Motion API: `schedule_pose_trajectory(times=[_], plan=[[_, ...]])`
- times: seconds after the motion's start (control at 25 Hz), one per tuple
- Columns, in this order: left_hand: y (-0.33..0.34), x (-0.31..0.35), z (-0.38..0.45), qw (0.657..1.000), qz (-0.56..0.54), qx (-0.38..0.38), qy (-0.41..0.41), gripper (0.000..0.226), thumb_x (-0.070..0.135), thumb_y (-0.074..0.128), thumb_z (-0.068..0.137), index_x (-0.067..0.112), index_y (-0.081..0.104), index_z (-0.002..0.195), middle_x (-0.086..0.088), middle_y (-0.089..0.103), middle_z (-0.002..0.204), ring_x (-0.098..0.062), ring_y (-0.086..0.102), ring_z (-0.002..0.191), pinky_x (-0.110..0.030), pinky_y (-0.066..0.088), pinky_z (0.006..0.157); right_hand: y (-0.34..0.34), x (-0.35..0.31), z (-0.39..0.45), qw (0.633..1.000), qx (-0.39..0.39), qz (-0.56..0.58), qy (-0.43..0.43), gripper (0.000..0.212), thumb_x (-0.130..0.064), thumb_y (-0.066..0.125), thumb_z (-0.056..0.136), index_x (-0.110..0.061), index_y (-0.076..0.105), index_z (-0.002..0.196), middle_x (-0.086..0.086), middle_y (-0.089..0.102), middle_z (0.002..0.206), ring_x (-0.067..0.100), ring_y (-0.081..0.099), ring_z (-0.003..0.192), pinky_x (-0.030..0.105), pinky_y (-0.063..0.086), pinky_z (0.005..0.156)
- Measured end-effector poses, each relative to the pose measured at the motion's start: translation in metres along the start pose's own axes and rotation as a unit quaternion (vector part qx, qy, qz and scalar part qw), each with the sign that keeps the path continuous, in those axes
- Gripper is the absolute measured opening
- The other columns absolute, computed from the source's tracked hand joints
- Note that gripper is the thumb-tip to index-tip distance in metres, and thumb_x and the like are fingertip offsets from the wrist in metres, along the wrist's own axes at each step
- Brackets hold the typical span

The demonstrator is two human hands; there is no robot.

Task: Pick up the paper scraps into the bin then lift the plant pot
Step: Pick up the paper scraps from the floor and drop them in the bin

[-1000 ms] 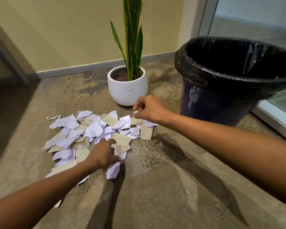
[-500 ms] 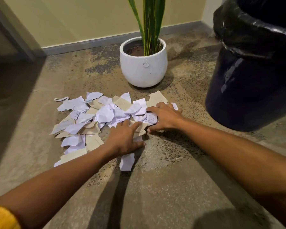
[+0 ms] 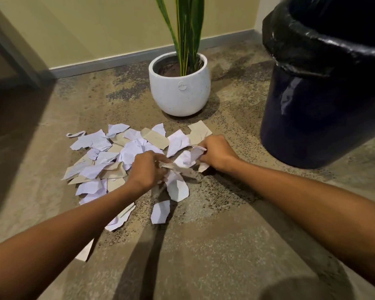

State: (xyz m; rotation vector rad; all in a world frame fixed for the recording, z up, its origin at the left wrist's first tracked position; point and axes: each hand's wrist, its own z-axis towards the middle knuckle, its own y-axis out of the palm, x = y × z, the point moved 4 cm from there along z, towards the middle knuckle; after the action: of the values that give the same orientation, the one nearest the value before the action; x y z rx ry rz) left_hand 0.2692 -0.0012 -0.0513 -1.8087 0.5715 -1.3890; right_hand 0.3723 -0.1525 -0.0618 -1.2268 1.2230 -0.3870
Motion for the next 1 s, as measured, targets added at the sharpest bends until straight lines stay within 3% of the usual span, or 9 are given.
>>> schedule_pose_trajectory(times=[0.08, 0.2, 0.28, 0.4, 0.48, 0.6, 0.76, 0.88, 1.0], plan=[[-0.005, 0.004, -0.002, 0.995, -0.089, -0.005, -0.035, 0.011, -0.001, 0.067, 0.081, 0.007, 0.070, 0.088, -0.016, 0.072, 0.085, -0.002, 0.064, 0.045, -0.014, 0.055, 0.052, -0.016, 0.000, -0.003, 1.000, 0.011, 0.025, 0.012, 0.014, -0.006, 0.069, 0.078, 0.002, 0.073, 0.088, 0.021, 0.072, 0.092, 0.027, 0.067, 0.086, 0.031, 0.053, 0.069], [-0.015, 0.014, -0.006, 0.983, -0.172, -0.001, -0.067, 0.011, 0.007, 0.070, 0.080, -0.002, 0.070, 0.085, -0.022, 0.069, 0.085, -0.014, 0.066, 0.055, -0.028, 0.060, 0.054, -0.039, -0.004, -0.009, 0.996, 0.031, 0.078, 0.023, 0.019, -0.005, 0.075, 0.074, 0.010, 0.070, 0.085, 0.026, 0.071, 0.092, 0.016, 0.055, 0.069, 0.026, 0.039, 0.056], [-0.021, 0.021, -0.008, 0.980, -0.185, -0.006, -0.079, 0.021, 0.017, 0.069, 0.082, -0.004, 0.070, 0.083, -0.023, 0.069, 0.086, -0.024, 0.066, 0.067, -0.032, 0.061, 0.056, -0.057, -0.009, -0.015, 0.992, 0.034, 0.121, 0.016, 0.019, -0.007, 0.077, 0.074, 0.007, 0.072, 0.086, 0.020, 0.074, 0.088, 0.013, 0.057, 0.067, 0.023, 0.044, 0.057], [-0.033, 0.036, -0.014, 0.978, -0.194, 0.008, -0.077, 0.036, 0.026, 0.067, 0.084, -0.011, 0.066, 0.086, -0.027, 0.069, 0.088, -0.032, 0.068, 0.069, -0.040, 0.061, 0.060, -0.088, -0.020, -0.025, 0.979, 0.046, 0.196, -0.014, 0.012, -0.003, 0.077, 0.074, 0.002, 0.075, 0.085, 0.011, 0.072, 0.077, 0.020, 0.067, 0.066, 0.020, 0.056, 0.058], [-0.043, 0.050, -0.019, 0.977, -0.204, 0.029, -0.058, 0.038, 0.027, 0.065, 0.085, -0.010, 0.066, 0.086, -0.028, 0.067, 0.087, -0.036, 0.067, 0.067, -0.035, 0.059, 0.051, -0.109, -0.025, -0.033, 0.966, 0.070, 0.248, -0.028, 0.013, 0.001, 0.076, 0.074, 0.000, 0.076, 0.087, 0.012, 0.073, 0.080, 0.026, 0.071, 0.072, 0.033, 0.061, 0.067], [-0.059, 0.079, -0.027, 0.976, -0.209, 0.061, -0.018, 0.033, 0.025, 0.062, 0.087, -0.006, 0.068, 0.091, -0.022, 0.067, 0.086, -0.024, 0.062, 0.060, -0.022, 0.054, 0.045, -0.138, -0.034, -0.046, 0.949, 0.095, 0.298, -0.036, 0.014, 0.002, 0.075, 0.074, 0.000, 0.075, 0.088, 0.014, 0.073, 0.086, 0.032, 0.072, 0.079, 0.041, 0.061, 0.072], [-0.085, 0.126, -0.028, 0.966, -0.238, 0.096, 0.029, 0.029, 0.025, 0.061, 0.088, -0.002, 0.067, 0.095, -0.013, 0.068, 0.087, -0.020, 0.064, 0.064, -0.020, 0.055, 0.046, -0.182, -0.048, -0.067, 0.939, 0.134, 0.310, -0.067, 0.016, -0.001, 0.074, 0.077, -0.001, 0.074, 0.093, 0.010, 0.072, 0.086, 0.024, 0.071, 0.079, 0.029, 0.061, 0.068], [-0.104, 0.170, -0.020, 0.956, -0.253, 0.128, 0.077, 0.033, 0.030, 0.061, 0.088, 0.001, 0.068, 0.099, -0.013, 0.068, 0.093, -0.023, 0.061, 0.068, -0.029, 0.056, 0.055, -0.225, -0.056, -0.085, 0.925, 0.193, 0.315, -0.088, 0.013, -0.005, 0.073, 0.079, -0.003, 0.075, 0.092, 0.007, 0.071, 0.084, 0.013, 0.067, 0.070, 0.018, 0.056, 0.058], [-0.121, 0.220, -0.008, 0.948, -0.250, 0.154, 0.122, 0.034, 0.035, 0.063, 0.086, 0.004, 0.070, 0.099, -0.015, 0.069, 0.089, -0.024, 0.057, 0.067, -0.036, 0.049, 0.057, -0.266, -0.049, -0.097, 0.900, 0.284, 0.321, -0.085, 0.008, -0.009, 0.073, 0.080, -0.009, 0.075, 0.088, 0.005, 0.073, 0.085, 0.011, 0.066, 0.073, 0.021, 0.055, 0.064]])
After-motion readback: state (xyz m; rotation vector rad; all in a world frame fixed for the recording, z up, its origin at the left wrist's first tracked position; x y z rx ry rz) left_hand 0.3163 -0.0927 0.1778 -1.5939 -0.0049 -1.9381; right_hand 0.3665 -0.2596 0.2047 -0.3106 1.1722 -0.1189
